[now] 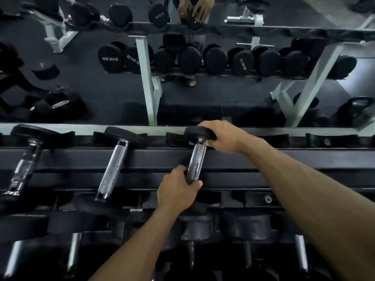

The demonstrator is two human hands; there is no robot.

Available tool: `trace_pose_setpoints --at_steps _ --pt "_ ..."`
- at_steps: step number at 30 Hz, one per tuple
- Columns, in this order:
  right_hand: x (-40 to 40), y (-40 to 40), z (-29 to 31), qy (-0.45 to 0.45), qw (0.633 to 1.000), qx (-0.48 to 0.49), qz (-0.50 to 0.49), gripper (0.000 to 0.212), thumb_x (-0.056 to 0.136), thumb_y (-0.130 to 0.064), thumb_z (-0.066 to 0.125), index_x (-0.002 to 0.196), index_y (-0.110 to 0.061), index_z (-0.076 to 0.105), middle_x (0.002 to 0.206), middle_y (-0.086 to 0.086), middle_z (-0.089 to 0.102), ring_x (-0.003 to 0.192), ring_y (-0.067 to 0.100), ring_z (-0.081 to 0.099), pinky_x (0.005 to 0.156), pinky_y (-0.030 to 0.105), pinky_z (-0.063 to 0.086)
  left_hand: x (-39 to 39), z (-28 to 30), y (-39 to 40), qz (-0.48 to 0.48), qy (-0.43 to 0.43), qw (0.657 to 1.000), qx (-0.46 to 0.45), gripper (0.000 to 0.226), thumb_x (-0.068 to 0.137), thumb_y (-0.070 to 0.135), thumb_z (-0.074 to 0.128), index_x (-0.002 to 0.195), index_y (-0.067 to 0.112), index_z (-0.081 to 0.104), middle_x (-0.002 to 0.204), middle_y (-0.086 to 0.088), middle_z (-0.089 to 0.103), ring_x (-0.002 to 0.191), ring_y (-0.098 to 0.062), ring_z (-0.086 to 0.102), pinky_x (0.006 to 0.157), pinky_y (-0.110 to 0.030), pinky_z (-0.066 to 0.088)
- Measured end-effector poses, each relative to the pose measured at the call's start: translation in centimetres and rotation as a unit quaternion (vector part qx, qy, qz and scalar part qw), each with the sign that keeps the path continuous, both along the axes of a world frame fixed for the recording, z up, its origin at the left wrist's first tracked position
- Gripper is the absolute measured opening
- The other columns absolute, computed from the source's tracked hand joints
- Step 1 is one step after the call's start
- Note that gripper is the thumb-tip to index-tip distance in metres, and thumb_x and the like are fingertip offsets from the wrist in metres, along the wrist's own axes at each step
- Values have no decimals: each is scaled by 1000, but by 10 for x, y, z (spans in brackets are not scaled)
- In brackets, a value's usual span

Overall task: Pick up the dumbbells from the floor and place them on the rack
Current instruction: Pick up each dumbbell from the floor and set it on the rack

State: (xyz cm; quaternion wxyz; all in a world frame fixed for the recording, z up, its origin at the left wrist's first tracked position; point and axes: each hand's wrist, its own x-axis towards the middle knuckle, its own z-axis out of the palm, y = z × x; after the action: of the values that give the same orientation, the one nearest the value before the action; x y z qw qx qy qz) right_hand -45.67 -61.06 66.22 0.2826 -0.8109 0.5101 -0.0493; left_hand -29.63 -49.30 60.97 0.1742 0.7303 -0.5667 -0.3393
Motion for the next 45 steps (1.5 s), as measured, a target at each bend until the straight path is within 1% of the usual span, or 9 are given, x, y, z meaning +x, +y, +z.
trace_pose_setpoints --at_steps 5,11,15,18,22,28,34,41,45 --pt "-3 2 -2 7 1000 2 -24 39 82 -18 66 119 -28 56 105 -3 67 96 19 62 88 40 51 2 2 0 -14 6 1000 8 36 78 43 71 106 22 61 90 10 65 86 -18 63 80 -40 53" --pt "-11 14 3 13 997 -5 -79 53 86 -28 67 134 -21 48 119 3 65 108 23 60 95 38 49 4 8 3 -45 -10 999 -2 34 82 41 68 107 21 60 85 12 63 82 -15 63 75 -38 55" --pt "-12 23 12 24 995 -19 -97 58 88 -31 65 140 -18 44 125 4 61 110 21 58 90 29 46 5 16 4 -69 -74 994 -40 33 86 42 63 111 21 57 89 9 64 81 -15 62 69 -34 51" --pt "-14 38 22 37 993 -25 -106 55 89 -32 62 139 -17 45 123 4 62 111 24 58 91 34 47 8 26 8 -124 -132 981 -74 30 88 43 59 108 21 57 90 6 63 79 -16 61 66 -34 50" --pt "-20 61 34 61 988 -43 -133 51 87 -36 62 134 -19 49 121 7 60 112 27 57 95 40 47 11 44 11 -178 -174 961 -122 31 91 44 53 114 23 56 104 4 61 87 -17 61 66 -29 42" --pt "-37 121 55 113 970 -35 -212 57 90 -39 59 140 -17 43 135 11 52 125 31 50 101 41 43 5 65 27 -330 -196 907 -174 44 92 48 52 128 22 47 124 1 52 106 -20 58 75 -33 45" --pt "-47 228 69 152 932 -12 -328 58 92 -41 55 142 -18 40 134 11 46 124 32 48 98 41 45 1 70 65 -485 -172 836 -193 45 91 49 52 125 20 50 122 1 51 113 -22 53 83 -39 49" --pt "-66 383 52 146 866 23 -478 55 92 -40 54 141 -17 41 131 12 48 122 34 49 98 42 43 -52 57 153 -635 -128 738 -188 49 90 52 51 127 21 48 124 0 50 119 -22 49 89 -40 48" --pt "-77 489 27 134 812 70 -564 59 93 -39 53 145 -19 36 136 10 45 124 32 48 98 44 44 -92 34 232 -715 -117 668 -169 46 90 51 52 126 22 47 122 2 50 117 -21 50 85 -38 46"
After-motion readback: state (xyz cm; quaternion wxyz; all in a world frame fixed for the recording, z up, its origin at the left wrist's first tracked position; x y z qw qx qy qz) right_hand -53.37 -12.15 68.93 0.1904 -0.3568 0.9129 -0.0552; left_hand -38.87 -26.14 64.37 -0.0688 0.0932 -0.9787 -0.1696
